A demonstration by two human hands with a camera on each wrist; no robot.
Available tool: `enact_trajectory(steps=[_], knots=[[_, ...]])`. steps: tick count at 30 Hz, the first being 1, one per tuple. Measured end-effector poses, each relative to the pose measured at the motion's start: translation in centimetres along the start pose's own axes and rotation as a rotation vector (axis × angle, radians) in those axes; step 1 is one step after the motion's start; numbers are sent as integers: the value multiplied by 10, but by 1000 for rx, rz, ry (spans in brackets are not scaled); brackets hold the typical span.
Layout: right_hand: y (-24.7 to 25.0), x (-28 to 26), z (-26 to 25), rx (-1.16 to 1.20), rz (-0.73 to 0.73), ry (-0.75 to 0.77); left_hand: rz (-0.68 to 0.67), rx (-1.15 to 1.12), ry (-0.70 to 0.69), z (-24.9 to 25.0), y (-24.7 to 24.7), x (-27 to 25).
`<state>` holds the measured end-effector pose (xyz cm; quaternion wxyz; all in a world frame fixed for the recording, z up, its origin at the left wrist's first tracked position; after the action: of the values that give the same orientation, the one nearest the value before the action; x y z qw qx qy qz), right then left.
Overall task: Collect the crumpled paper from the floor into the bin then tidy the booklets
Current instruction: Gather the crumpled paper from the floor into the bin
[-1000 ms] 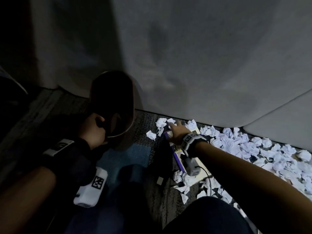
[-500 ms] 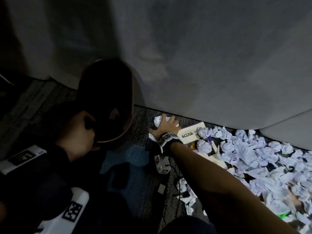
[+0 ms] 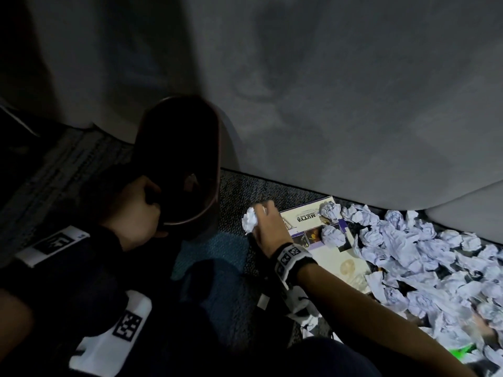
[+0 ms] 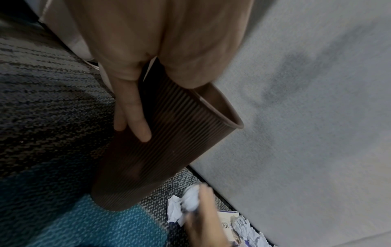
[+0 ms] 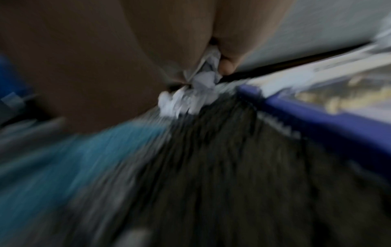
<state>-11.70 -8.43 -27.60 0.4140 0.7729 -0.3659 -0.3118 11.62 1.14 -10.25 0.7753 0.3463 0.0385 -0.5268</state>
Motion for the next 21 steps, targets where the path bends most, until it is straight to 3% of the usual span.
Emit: enact_trajectory(steps=[3, 9, 14, 18, 21], knots=[[-14, -8, -10, -181, -39, -65, -5, 8, 8, 1, -1, 1], [-28, -1, -20, -289, -43, -140, -13, 4, 20, 1, 0, 0], [-26, 16, -17, -66, -209, -96, -4, 12, 25, 4, 2, -3], [7, 9, -10, 241, -86, -194, -11, 33, 28, 6, 3, -6], [60, 1, -12, 367, 91, -170, -52, 24, 37, 10, 8, -10]])
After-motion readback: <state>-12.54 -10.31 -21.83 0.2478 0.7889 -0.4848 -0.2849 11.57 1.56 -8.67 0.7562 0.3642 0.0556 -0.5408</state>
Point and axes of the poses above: each hand's wrist, its own x-axis towards the middle knuckle, its own y-axis out of the back of the hand, z = x × y, the point moved 3 cm from there along x, towards the middle knuckle, and after that the axes turned 6 degrees about -z, right-handed, at the moved point
